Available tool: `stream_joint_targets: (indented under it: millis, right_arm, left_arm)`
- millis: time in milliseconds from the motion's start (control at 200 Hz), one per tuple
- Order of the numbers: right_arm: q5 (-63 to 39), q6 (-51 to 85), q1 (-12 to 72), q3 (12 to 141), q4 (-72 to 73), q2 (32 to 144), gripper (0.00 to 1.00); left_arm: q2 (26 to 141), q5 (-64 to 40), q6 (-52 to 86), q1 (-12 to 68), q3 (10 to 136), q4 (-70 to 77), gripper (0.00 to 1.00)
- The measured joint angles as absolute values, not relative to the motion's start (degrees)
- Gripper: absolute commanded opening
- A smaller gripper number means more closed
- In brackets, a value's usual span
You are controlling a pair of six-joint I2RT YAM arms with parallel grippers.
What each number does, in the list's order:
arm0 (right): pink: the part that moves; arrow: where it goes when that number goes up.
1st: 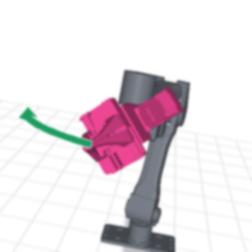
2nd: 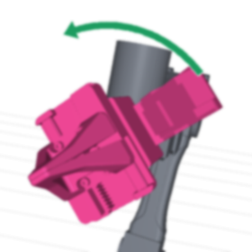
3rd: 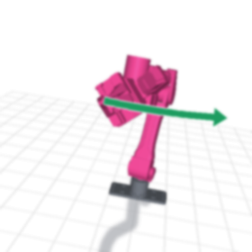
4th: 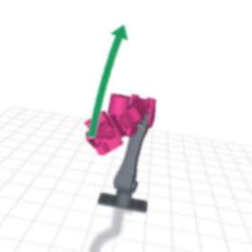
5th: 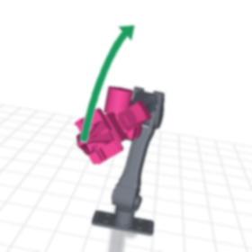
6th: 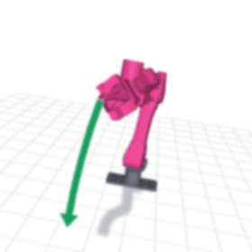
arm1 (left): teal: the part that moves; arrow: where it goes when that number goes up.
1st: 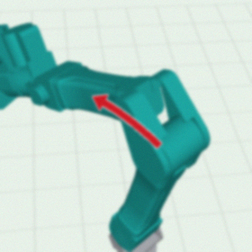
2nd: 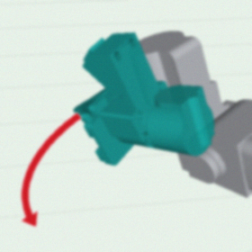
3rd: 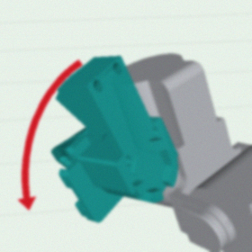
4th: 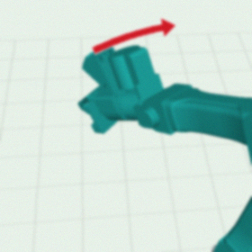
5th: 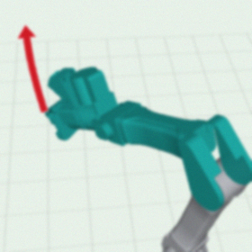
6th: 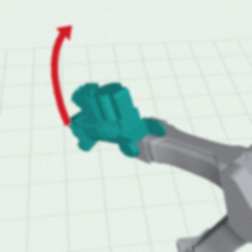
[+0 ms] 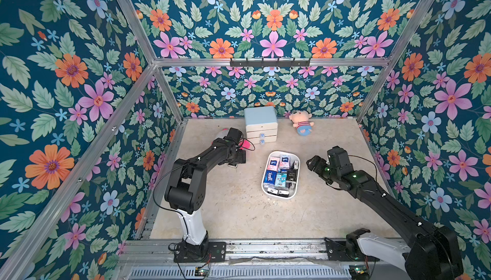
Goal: Put the pocket tissues into the storage box
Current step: Pick up the pocket tissues from the center of the board.
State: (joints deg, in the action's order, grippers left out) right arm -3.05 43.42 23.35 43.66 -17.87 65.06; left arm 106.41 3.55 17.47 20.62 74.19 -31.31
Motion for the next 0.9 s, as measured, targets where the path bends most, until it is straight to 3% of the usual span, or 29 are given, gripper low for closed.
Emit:
stream_joint_targets:
  millis: [345, 425, 565, 900]
  right_arm:
    - [-2.96, 43.4, 23.35, 44.1, -20.03, 65.25, 0.87]
    - [-2.72, 43.38, 23.35, 44.07, -20.4, 64.64, 0.87]
    - [-2.04, 43.38, 23.35, 43.7, -21.19, 63.35, 0.87]
    - [-1.54, 43.46, 23.35, 43.11, -21.21, 62.24, 0.87]
  left_arm:
    - [113.08, 3.79, 11.86, 18.0, 75.85, -27.77, 0.84]
    - [113.38, 2.68, 11.66, 17.8, 75.94, -26.89, 0.76]
    - [113.51, 1.32, 11.66, 17.74, 75.77, -25.76, 0.48]
    - [105.6, -0.95, 14.74, 17.69, 68.82, -26.33, 0.46]
